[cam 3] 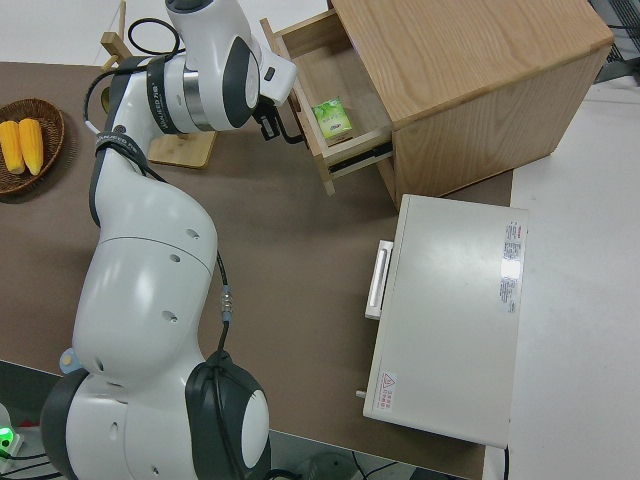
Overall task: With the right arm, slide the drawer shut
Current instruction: 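Keep pushing the drawer with the right arm until it is shut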
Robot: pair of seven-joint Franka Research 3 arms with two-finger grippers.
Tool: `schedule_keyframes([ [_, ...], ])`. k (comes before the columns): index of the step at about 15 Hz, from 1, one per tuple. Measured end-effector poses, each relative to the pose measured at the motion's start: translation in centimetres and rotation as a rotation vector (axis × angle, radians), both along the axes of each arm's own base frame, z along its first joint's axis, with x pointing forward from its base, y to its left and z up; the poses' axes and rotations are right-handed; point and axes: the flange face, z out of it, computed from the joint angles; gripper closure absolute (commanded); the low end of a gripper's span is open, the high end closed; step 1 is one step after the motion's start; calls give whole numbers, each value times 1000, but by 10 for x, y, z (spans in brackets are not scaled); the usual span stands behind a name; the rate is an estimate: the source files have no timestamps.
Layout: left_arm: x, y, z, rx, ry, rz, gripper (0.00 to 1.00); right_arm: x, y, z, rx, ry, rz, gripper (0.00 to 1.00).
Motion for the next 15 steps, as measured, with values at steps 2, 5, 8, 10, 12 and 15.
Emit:
schedule_keyframes([
  [2,0,0,0,0,0,0,7,3,-7,0,0,-9,-3,1000],
  [5,0,0,0,0,0,0,7,5,-16,-1,2,-12,-14,1000],
  [8,0,0,0,0,0,0,7,9,-36,3,1,-21,-22,1000],
  [10,0,0,0,0,0,0,7,10,-49,4,1,-25,-20,1000],
  [12,0,0,0,0,0,0,7,11,-58,6,5,-28,-12,1000],
  [15,0,0,0,0,0,0,7,14,-69,6,3,-36,9,1000],
])
